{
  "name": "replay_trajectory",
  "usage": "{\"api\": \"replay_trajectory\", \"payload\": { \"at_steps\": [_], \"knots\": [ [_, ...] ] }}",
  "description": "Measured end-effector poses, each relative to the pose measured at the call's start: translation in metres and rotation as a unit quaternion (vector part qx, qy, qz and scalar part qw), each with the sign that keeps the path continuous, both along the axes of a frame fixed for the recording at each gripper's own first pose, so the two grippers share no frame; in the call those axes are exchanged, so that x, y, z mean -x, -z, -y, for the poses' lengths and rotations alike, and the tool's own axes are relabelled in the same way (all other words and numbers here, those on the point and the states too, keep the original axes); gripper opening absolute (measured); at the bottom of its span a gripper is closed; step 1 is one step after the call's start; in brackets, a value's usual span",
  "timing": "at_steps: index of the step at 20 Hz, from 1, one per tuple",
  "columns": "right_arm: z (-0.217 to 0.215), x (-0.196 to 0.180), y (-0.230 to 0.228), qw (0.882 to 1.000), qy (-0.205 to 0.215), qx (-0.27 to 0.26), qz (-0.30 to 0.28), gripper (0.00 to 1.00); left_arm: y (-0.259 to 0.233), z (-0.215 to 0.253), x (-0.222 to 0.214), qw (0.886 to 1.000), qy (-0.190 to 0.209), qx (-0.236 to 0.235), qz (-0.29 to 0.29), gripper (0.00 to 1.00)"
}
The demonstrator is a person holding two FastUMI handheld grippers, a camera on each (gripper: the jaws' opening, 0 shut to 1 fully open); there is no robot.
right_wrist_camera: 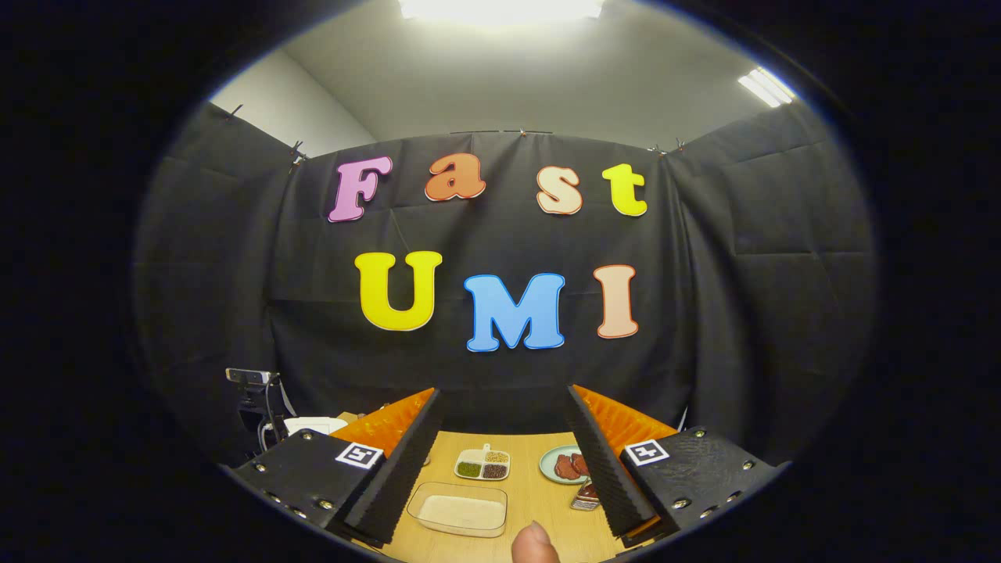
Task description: Close the left gripper, press the button to open the rice cooker; take a wooden spoon from the chopstick holder with the right hand, scoop a spoonful of rice and pour it into the rice cooker, then put the wooden spoon back into the chopstick holder.
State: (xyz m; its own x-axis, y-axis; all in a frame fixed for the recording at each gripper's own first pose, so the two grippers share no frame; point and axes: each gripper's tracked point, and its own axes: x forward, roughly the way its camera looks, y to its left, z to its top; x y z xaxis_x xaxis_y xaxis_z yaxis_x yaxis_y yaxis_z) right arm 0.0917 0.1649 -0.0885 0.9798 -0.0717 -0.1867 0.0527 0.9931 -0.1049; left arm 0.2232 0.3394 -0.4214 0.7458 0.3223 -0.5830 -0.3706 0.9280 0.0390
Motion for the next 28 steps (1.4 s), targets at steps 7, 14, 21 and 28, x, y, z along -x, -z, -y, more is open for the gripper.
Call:
{"api": "replay_trajectory", "payload": {
  "at_steps": [7, 14, 21, 28],
  "knots": [
    [0.003, -0.005, 0.005, 1.000, 0.008, 0.004, -0.010, 0.96, 0.039, -0.018, -0.005, 0.998, -0.020, -0.013, -0.056, 0.10],
    [-0.004, -0.001, 0.008, 1.000, 0.001, 0.001, -0.012, 0.96, 0.019, -0.021, -0.011, 0.998, -0.016, -0.058, -0.034, 0.10],
    [0.001, 0.009, 0.001, 1.000, 0.003, 0.001, -0.004, 0.96, -0.063, -0.034, -0.047, 0.994, -0.019, -0.085, 0.062, 0.11],
    [0.025, 0.022, -0.006, 1.000, 0.018, -0.001, 0.006, 0.96, -0.113, -0.019, -0.048, 0.992, 0.000, -0.073, 0.101, 0.10]
  ]
}}
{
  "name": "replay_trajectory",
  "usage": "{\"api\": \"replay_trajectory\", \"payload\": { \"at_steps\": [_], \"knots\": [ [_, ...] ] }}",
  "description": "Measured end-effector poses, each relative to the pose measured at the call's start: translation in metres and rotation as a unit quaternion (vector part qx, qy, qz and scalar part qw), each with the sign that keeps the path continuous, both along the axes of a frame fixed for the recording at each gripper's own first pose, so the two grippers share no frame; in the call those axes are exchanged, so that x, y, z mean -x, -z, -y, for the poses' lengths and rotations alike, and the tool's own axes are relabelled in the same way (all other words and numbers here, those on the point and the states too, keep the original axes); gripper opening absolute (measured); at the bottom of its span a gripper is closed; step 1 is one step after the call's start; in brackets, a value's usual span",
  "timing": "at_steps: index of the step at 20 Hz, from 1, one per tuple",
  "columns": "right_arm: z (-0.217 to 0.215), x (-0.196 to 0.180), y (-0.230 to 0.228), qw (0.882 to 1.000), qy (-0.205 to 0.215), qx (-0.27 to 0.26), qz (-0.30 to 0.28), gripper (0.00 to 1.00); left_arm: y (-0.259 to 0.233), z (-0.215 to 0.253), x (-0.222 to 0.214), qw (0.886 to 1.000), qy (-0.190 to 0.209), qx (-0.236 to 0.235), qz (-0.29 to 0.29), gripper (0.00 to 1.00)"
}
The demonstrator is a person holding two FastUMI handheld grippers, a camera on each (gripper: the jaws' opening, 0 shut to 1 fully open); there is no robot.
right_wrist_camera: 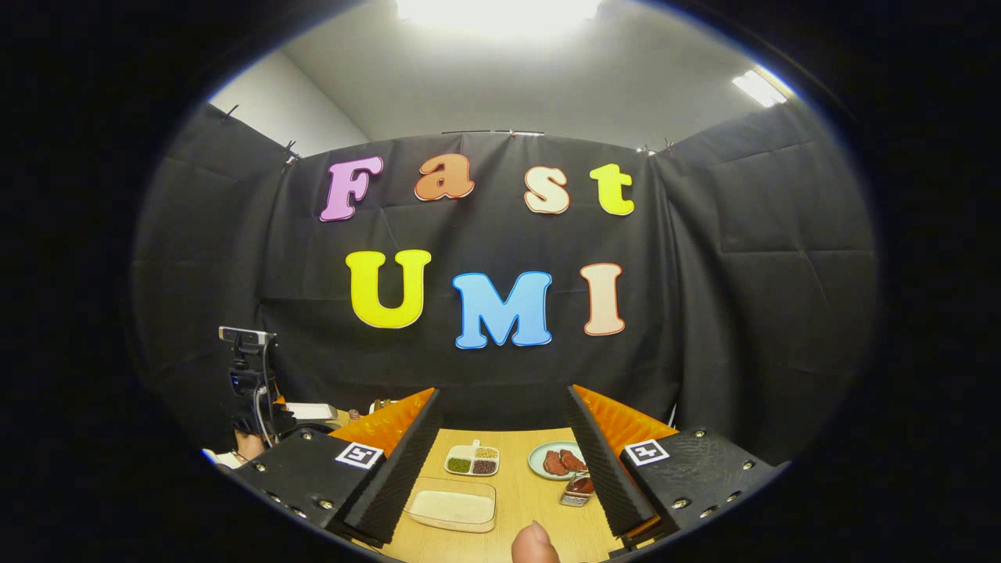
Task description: Close the left gripper, press the button to open the rice cooker; take a wooden spoon from the chopstick holder with the right hand, scoop a spoonful of rice and pour it into the rice cooker, then put the wooden spoon back into the chopstick holder.
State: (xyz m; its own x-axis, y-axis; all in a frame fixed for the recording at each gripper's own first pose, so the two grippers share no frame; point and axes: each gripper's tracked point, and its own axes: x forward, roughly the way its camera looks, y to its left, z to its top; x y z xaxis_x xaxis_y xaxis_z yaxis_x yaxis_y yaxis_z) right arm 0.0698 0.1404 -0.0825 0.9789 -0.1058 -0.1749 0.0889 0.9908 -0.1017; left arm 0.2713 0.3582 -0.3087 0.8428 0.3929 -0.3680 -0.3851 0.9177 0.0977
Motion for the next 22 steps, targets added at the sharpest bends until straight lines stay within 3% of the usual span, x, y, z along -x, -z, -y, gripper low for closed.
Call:
{"api": "replay_trajectory", "payload": {
  "at_steps": [4, 6, 7, 12, 13, 15, 19, 22],
  "knots": [
    [0.010, 0.003, -0.003, 1.000, -0.006, -0.013, 0.002, 0.96, -0.031, 0.033, 0.030, 1.000, 0.018, 0.010, 0.013, 0.10],
    [0.018, 0.007, -0.007, 1.000, -0.010, -0.016, 0.009, 0.96, -0.057, 0.055, 0.049, 0.999, 0.027, 0.028, 0.032, 0.12],
    [0.022, 0.008, -0.006, 1.000, -0.014, -0.016, 0.009, 0.96, -0.072, 0.065, 0.062, 0.998, 0.030, 0.032, 0.039, 0.09],
    [0.051, 0.012, -0.007, 0.998, -0.037, -0.043, 0.012, 0.96, -0.153, 0.112, 0.129, 0.995, 0.035, 0.031, 0.093, 0.07],
    [0.060, 0.012, -0.008, 0.998, -0.039, -0.050, 0.013, 0.96, -0.167, 0.122, 0.140, 0.993, 0.038, 0.029, 0.105, 0.11],
    [0.078, 0.012, -0.011, 0.997, -0.044, -0.058, 0.018, 0.96, -0.196, 0.148, 0.168, 0.990, 0.044, 0.028, 0.130, 0.07],
    [0.109, 0.011, -0.008, 0.997, -0.052, -0.058, 0.028, 0.96, -0.221, 0.191, 0.204, 0.988, 0.062, 0.005, 0.144, 0.12],
    [0.118, 0.009, 0.000, 0.995, -0.061, -0.074, 0.025, 0.96, -0.225, 0.228, 0.226, 0.988, 0.076, -0.018, 0.137, 0.33]
  ]
}}
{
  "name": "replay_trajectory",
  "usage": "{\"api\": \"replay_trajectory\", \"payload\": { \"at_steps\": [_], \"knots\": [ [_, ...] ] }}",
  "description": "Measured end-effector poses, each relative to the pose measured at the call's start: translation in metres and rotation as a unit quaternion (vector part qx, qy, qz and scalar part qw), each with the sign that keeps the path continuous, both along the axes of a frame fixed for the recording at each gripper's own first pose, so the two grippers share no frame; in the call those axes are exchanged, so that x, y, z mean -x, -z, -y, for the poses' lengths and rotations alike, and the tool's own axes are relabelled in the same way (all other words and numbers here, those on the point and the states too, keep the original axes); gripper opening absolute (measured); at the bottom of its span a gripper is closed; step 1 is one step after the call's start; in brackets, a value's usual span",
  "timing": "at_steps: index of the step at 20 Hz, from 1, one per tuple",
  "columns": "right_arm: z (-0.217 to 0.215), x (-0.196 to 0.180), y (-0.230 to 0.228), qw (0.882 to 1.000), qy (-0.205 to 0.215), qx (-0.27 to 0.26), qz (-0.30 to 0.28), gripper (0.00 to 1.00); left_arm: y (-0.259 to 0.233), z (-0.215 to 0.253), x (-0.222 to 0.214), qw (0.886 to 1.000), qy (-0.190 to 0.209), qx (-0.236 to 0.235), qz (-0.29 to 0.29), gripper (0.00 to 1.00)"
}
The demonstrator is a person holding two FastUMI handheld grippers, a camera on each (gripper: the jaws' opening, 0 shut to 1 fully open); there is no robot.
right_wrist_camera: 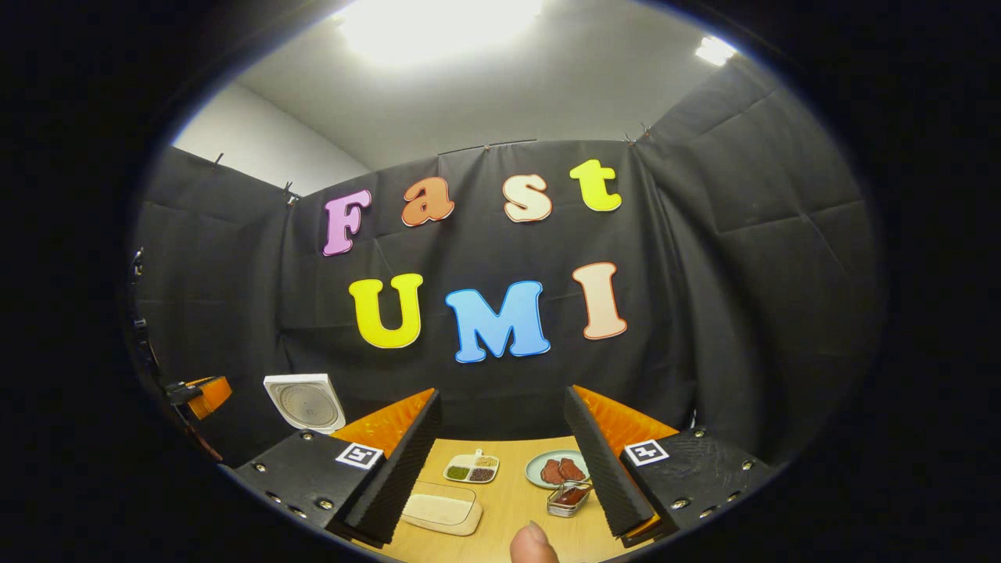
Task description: Close the left gripper, press the button to open the rice cooker; take a wooden spoon from the chopstick holder with the right hand, scoop a spoonful of rice and pour it into the rice cooker, then put the wooden spoon back into the chopstick holder.
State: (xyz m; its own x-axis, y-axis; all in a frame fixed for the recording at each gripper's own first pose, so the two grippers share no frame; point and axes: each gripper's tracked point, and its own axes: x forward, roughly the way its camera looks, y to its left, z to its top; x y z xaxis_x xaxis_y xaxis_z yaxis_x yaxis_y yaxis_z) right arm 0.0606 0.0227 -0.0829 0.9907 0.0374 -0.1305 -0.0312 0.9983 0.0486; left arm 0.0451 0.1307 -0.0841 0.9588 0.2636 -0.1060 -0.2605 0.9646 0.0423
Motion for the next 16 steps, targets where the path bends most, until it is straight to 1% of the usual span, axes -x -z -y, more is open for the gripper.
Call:
{"api": "replay_trajectory", "payload": {
  "at_steps": [2, 5, 8, 10, 14, 16],
  "knots": [
    [0.003, -0.001, 0.004, 1.000, -0.002, -0.004, -0.004, 0.96, 0.000, 0.012, 0.008, 1.000, 0.002, -0.007, -0.006, 0.45],
    [0.003, -0.002, -0.001, 1.000, 0.011, 0.003, 0.004, 0.96, -0.013, 0.019, 0.012, 1.000, 0.008, -0.006, 0.013, 0.64],
    [-0.006, 0.001, -0.004, 1.000, 0.025, 0.011, 0.011, 0.96, -0.012, 0.015, 0.014, 0.999, 0.032, -0.004, 0.005, 0.77],
    [-0.012, -0.001, 0.000, 0.999, 0.038, 0.026, 0.009, 0.96, -0.016, 0.004, 0.015, 0.999, 0.042, 0.002, 0.010, 0.83],
    [-0.030, 0.000, 0.010, 0.998, 0.056, 0.026, -0.001, 0.96, -0.011, -0.020, 0.009, 0.998, 0.063, 0.026, 0.015, 0.84],
    [-0.038, 0.005, 0.017, 0.997, 0.061, 0.034, -0.014, 0.96, -0.006, -0.031, 0.003, 0.996, 0.073, 0.045, 0.014, 0.86]
  ]
}}
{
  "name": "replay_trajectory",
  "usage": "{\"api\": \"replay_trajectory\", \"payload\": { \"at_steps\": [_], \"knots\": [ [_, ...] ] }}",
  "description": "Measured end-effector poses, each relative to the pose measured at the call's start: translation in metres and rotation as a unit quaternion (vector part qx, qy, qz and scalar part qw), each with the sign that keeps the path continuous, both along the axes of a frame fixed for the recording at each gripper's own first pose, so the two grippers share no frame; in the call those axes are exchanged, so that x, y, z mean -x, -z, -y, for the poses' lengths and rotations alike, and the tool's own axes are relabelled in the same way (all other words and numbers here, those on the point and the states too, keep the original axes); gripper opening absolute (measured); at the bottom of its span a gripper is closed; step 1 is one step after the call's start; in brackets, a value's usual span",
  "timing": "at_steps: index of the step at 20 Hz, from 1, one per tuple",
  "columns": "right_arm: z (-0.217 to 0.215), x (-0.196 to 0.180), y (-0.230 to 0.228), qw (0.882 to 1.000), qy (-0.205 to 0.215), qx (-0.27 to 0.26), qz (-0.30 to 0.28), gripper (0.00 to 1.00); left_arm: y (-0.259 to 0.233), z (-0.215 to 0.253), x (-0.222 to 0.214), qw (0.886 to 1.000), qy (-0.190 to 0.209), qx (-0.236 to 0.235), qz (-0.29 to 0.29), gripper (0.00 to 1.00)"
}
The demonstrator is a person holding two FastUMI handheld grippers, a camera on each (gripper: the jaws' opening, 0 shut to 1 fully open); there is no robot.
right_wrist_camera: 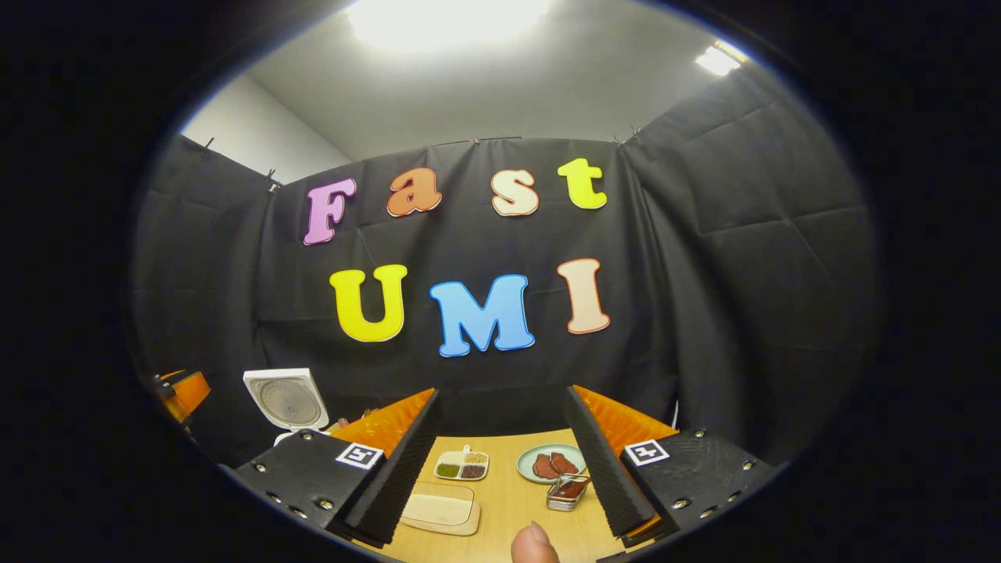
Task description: Close the left gripper, press the button to open the rice cooker; take a wooden spoon from the chopstick holder with the right hand, scoop a spoonful of rice and pour it into the rice cooker, then put the wooden spoon back into the chopstick holder.
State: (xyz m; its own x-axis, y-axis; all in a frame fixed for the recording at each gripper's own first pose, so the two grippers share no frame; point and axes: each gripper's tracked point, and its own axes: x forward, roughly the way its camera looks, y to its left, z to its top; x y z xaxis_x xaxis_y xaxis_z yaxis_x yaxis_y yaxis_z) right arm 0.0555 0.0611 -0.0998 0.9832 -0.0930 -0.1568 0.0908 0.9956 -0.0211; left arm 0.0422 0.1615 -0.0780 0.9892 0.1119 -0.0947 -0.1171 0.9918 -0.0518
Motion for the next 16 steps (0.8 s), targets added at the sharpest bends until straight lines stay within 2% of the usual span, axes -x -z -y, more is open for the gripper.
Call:
{"api": "replay_trajectory", "payload": {
  "at_steps": [1, 4, 7, 9, 10, 11, 16],
  "knots": [
    [-0.002, 0.001, -0.001, 1.000, 0.004, 0.005, 0.000, 0.96, 0.001, -0.004, -0.003, 1.000, 0.004, 0.009, 0.002, 0.88],
    [-0.008, 0.002, 0.001, 1.000, 0.013, 0.004, -0.002, 0.96, 0.006, -0.015, -0.009, 1.000, 0.007, 0.024, 0.000, 0.84],
    [0.002, -0.003, 0.010, 1.000, 0.027, 0.005, -0.008, 0.96, 0.004, -0.018, -0.014, 0.999, 0.008, 0.031, 0.005, 0.84],
    [0.016, -0.009, 0.026, 0.999, 0.033, 0.002, -0.023, 0.96, 0.008, -0.015, -0.020, 1.000, 0.007, 0.030, 0.003, 0.87],
    [0.022, -0.012, 0.033, 0.999, 0.035, 0.001, -0.031, 0.96, 0.010, -0.013, -0.022, 1.000, 0.003, 0.030, 0.000, 0.94],
    [0.029, -0.016, 0.039, 0.999, 0.036, 0.000, -0.032, 0.96, 0.011, -0.009, -0.024, 0.999, 0.003, 0.033, 0.000, 0.88],
    [0.091, -0.046, 0.092, 0.997, 0.051, 0.007, -0.055, 0.96, 0.009, 0.022, -0.031, 0.999, -0.001, 0.037, -0.003, 0.89]
  ]
}}
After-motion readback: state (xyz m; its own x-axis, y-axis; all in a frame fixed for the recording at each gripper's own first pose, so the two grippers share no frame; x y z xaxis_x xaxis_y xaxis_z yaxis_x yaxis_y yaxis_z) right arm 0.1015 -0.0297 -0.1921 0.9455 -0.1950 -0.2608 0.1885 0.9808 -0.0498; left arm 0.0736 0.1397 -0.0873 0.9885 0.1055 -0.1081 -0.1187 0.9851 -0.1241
